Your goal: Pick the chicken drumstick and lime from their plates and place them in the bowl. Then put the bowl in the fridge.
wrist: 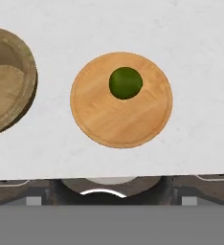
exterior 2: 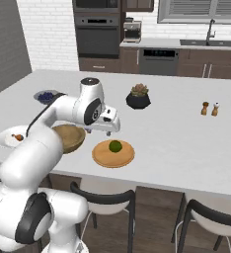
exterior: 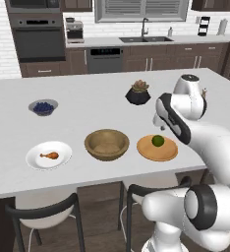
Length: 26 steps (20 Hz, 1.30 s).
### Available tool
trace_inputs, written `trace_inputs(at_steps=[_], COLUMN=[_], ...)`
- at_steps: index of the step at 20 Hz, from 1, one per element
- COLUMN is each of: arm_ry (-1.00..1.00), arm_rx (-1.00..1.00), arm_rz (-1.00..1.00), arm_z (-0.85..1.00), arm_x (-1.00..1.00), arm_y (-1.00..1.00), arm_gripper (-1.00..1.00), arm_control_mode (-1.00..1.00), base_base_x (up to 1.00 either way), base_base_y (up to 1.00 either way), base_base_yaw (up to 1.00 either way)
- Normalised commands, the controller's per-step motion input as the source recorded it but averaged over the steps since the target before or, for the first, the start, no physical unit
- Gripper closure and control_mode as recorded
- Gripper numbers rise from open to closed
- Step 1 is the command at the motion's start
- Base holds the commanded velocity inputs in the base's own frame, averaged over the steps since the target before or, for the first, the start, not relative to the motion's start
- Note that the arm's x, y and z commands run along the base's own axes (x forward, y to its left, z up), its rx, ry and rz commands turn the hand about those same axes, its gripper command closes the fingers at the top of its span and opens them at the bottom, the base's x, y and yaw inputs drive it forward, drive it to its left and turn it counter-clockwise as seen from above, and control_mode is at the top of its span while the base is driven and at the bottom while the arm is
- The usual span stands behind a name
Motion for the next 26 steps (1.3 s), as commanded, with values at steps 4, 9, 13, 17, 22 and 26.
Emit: trace_inputs(at_steps=[4, 9, 13, 17, 22, 26], arm_ry=[0.01, 0.02, 0.01, 0.00, 0.08, 0.04], arm_rx=[0.00, 0.00, 0.00, 0.00, 0.00, 0.00], arm_rz=[-0.04, -0.09, -0.08, -0.02, 0.00, 0.00], arm_z=[-0.54, -0.18, -0.11, -0.34, -0.61, -0.52], arm_x=[0.56, 0.65, 0.66, 0.49, 0.45, 0.29], arm_y=[-0.48, -0.05, 0.00, -0.01, 0.01, 0.00], arm_gripper=[-1.00, -1.00, -1.00, -1.00, -1.00, -1.00], arm_control_mode=[-1.00, -1.00, -1.00, -1.00, -1.00, -1.00], base_base_x=[0.00, 0.00, 0.00, 0.00, 0.00, 0.00], base_base_y=[0.00, 0.00, 0.00, 0.00, 0.00, 0.00], base_base_yaw=[0.00, 0.00, 0.00, 0.00, 0.00, 0.00])
